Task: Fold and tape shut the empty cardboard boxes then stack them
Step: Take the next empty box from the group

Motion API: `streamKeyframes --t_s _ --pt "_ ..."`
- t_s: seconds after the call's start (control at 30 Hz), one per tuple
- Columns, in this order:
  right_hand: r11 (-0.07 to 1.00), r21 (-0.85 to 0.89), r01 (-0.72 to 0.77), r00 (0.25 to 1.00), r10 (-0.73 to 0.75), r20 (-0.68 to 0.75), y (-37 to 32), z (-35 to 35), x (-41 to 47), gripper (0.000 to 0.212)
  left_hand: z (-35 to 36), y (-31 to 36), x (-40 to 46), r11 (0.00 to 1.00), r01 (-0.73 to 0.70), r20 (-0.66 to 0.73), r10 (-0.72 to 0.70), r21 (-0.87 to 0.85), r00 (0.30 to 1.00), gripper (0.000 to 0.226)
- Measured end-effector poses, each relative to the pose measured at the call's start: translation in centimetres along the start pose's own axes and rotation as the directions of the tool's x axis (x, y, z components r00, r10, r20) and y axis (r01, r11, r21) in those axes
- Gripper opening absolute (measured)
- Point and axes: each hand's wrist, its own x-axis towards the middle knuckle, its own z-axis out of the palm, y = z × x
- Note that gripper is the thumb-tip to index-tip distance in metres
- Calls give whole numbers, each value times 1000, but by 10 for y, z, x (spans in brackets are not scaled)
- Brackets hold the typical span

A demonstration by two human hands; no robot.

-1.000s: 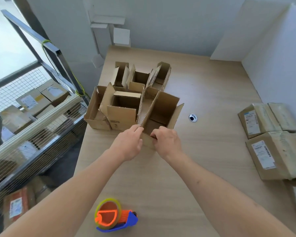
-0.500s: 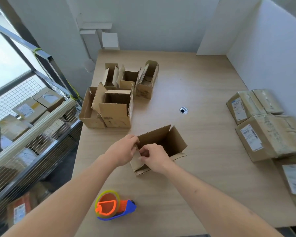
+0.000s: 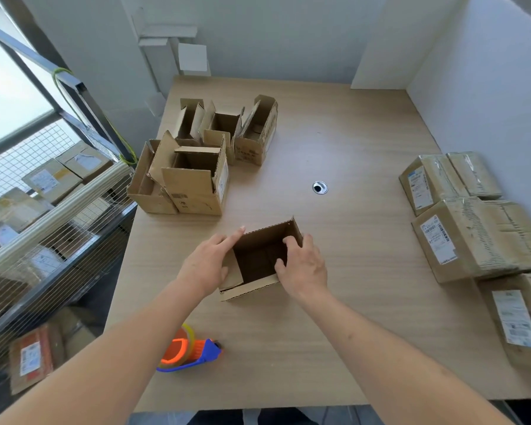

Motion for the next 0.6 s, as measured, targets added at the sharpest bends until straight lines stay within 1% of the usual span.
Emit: streamKeyframes --t_s 0.07,0.17,0.27,0.37,0.43,0.53,0.6 --pt "999 0 33 999 -33 -10 2 2 -4 51 0 0 -2 1000 18 1 -18 4 1000 111" --pt "998 -2 56 998 -56 35 1 3 -8 65 1 0 -1 998 58 -4 -57 30 998 111" --pt "999 18 35 998 -36 57 4 3 -11 68 2 4 -1 995 81 -18 -80 51 997 111" --pt "999 33 43 996 -46 78 8 0 -17 72 1 7 3 989 124 -21 -122 85 992 122" --pt "995 18 97 990 -99 100 11 -1 -22 75 -3 7 10 980 172 -2 -172 98 985 130" --pt "970 -19 244 963 -240 122 19 -2 -29 72 -8 10 17 969 218 33 -223 118 974 135" --pt "944 -6 331 922 -322 214 23 -2 -31 73 -5 17 16 970 209 41 -216 121 976 131"
